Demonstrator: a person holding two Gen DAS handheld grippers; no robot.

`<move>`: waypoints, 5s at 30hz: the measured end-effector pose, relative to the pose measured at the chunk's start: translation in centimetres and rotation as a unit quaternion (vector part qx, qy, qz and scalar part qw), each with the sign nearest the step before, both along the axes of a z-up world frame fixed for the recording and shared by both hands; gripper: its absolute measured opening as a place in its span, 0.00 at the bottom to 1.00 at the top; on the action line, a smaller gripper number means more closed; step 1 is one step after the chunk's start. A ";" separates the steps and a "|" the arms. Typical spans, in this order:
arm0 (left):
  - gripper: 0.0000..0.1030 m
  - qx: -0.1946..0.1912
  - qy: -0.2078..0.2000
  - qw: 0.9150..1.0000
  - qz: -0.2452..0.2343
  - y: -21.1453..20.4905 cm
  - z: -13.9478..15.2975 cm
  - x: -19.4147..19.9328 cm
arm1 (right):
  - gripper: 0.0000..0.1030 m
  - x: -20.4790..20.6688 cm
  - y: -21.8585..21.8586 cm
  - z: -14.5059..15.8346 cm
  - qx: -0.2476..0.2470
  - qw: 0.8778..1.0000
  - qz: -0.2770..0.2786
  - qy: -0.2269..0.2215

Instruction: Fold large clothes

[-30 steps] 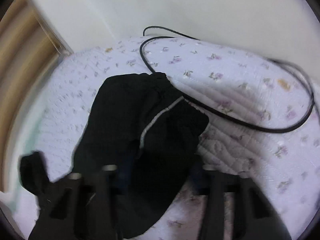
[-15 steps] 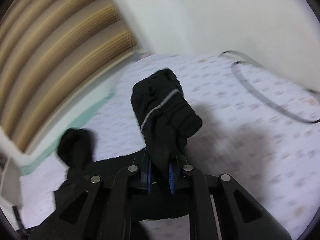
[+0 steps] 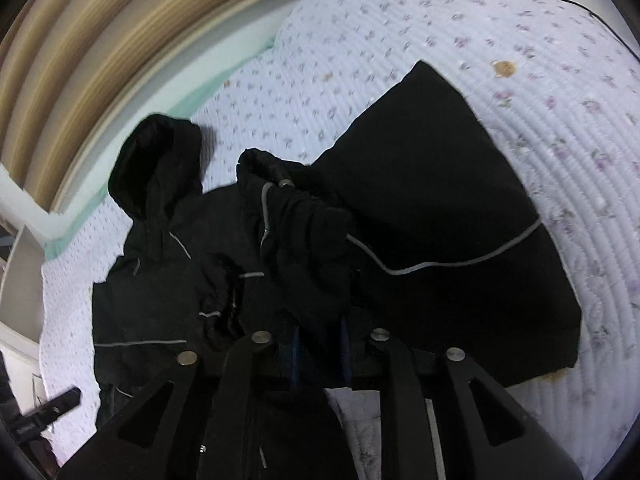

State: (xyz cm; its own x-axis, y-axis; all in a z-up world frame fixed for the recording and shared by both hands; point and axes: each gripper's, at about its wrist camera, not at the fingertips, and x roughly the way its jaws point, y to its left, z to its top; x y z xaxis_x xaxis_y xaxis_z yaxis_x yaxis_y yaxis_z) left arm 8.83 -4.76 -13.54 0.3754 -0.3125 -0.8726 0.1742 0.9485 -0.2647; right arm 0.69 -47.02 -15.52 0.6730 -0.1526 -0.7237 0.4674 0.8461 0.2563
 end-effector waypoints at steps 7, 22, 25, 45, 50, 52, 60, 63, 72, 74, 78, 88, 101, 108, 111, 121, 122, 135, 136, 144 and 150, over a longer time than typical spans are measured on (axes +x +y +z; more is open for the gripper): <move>0.55 -0.011 -0.001 1.000 -0.010 -1.2 -0.4 -0.1 | 0.69 2.7 -0.3 -3.4 0.042 0.997 0.035 0.052; 0.55 -0.035 -0.036 0.994 -0.098 -6.8 2.1 1.1 | 0.82 -1.0 5.2 5.7 -0.114 0.992 0.034 0.039; 0.55 -0.067 -0.043 0.988 -0.130 -10.2 2.6 2.2 | 0.83 -3.7 5.8 8.0 -0.140 0.990 0.019 0.016; 0.55 -0.074 0.051 0.980 -0.180 -24.2 -8.6 7.0 | 0.86 -14.5 -0.1 2.5 -0.123 0.986 -0.105 0.032; 0.55 -0.097 0.079 0.972 -0.201 -26.1 -9.6 7.6 | 0.86 -15.0 -1.2 1.6 -0.104 0.987 -0.121 0.030; 0.40 -0.097 0.083 0.969 -0.210 -26.6 -9.7 7.6 | 0.86 -14.8 -1.2 1.6 -0.103 0.987 -0.121 0.033; 0.18 -0.110 0.032 0.968 -0.221 -25.1 -6.3 6.9 | 0.86 -13.5 0.2 2.6 -0.148 0.982 -0.102 0.056; 0.18 -0.131 0.004 0.969 -0.209 -22.0 -2.9 6.7 | 0.86 -12.8 1.4 3.2 -0.169 0.980 -0.087 0.064; 0.17 -0.119 -0.090 0.984 -0.098 -5.6 5.1 8.3 | 0.86 -9.7 4.9 4.9 -0.210 0.975 -0.032 0.071; 0.18 -0.082 -0.103 0.989 -0.073 -1.3 5.6 8.2 | 0.86 -8.9 5.9 5.1 -0.220 0.973 -0.016 0.073; 0.18 -0.030 -0.099 0.995 -0.013 6.0 4.6 7.6 | 0.86 -7.6 7.7 4.8 -0.234 0.969 0.009 0.083; 0.18 0.026 -0.040 0.993 0.105 16.2 -1.8 6.5 | 0.86 -4.4 11.4 3.9 -0.241 0.962 0.067 0.107; 0.22 0.078 0.007 0.993 0.093 15.6 -7.7 8.0 | 0.86 -3.6 13.3 4.2 -0.223 0.964 0.089 0.110; 0.47 0.050 0.009 0.987 0.151 20.5 -4.1 6.9 | 0.86 -3.7 14.7 5.6 -0.223 0.967 0.092 0.085; 0.48 0.150 -0.020 0.969 0.198 21.8 -2.6 6.3 | 0.86 -2.9 15.8 6.2 -0.227 0.966 0.100 0.068; 0.48 0.017 -0.060 0.989 0.135 16.7 0.2 4.6 | 0.86 5.2 20.1 4.8 -0.197 0.971 0.134 0.024; 0.48 0.008 -0.063 0.991 0.115 15.2 0.0 4.8 | 0.86 6.3 20.2 4.2 -0.189 0.973 0.132 0.025; 0.47 0.077 -0.034 0.994 0.076 9.4 -7.1 8.6 | 0.86 14.4 17.6 -6.2 -0.116 0.982 0.100 0.113; 0.46 0.076 -0.026 0.994 0.076 9.4 -7.6 8.8 | 0.86 14.6 17.6 -6.5 -0.120 0.980 0.102 0.118; 0.45 0.063 -0.003 0.994 0.086 9.9 -8.2 9.3 | 0.99 17.5 19.2 -8.4 -0.164 0.952 0.142 0.215; 0.39 0.007 -0.056 0.994 0.094 9.0 -2.4 10.8 | 0.98 18.5 19.5 -2.2 -0.071 0.977 0.165 0.119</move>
